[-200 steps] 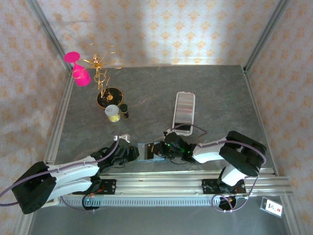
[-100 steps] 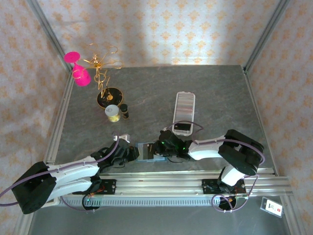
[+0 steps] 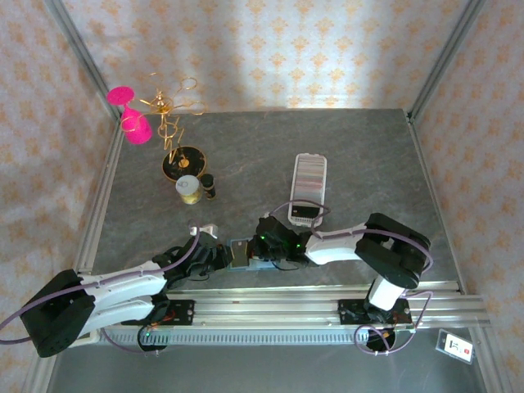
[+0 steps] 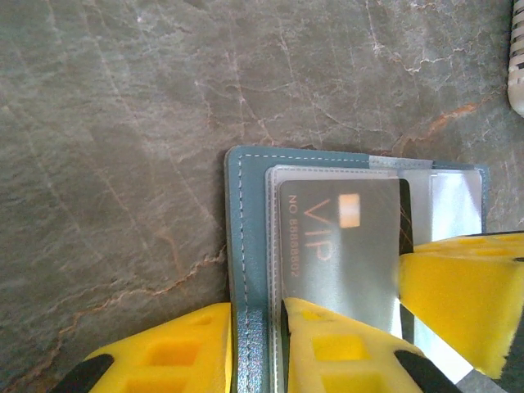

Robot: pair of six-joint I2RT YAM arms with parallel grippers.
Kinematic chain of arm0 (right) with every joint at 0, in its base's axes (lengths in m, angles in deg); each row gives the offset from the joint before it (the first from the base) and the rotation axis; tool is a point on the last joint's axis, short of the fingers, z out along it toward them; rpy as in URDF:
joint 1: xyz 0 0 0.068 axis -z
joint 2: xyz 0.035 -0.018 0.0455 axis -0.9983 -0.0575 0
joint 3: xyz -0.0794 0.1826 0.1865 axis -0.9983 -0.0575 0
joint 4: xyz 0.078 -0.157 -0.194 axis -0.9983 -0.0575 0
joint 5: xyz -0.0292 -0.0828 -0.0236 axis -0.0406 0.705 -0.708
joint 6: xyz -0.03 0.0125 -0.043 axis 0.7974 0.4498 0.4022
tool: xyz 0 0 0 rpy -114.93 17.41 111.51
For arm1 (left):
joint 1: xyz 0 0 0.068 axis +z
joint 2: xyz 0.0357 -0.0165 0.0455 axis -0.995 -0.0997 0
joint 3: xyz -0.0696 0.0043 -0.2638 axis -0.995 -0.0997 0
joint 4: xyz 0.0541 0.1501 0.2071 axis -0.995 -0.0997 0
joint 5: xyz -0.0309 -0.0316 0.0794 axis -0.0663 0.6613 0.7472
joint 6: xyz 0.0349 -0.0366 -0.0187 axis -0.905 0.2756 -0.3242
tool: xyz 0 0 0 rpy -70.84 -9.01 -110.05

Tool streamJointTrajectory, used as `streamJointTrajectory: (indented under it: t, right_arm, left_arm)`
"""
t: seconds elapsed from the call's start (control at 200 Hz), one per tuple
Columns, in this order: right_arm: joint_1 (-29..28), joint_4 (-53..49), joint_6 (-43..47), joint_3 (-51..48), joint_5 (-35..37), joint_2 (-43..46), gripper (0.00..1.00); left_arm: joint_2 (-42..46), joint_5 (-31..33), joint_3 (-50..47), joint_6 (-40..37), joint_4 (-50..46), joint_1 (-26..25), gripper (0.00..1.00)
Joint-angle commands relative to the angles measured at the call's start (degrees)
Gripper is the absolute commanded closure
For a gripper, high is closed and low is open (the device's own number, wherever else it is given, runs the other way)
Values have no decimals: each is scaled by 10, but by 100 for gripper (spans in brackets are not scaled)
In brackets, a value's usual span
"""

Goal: Put the credit cards into the card holder

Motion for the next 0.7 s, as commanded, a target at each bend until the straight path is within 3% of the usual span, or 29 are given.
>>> streamJointTrajectory:
  t: [0.0,0.33,0.696]
  right_arm:
    - [-8,-17,9,16,6,-9,92]
    - [-10,-133,32,11,90,73,77]
    - [-13,-174,4,-53,117,127,70]
  left_arm:
    - [-6,-11,-6,6,16,-6,79]
    - [2,-5,-11,5,10,-6,79]
    - [4,-4,-15,5,16,-6,79]
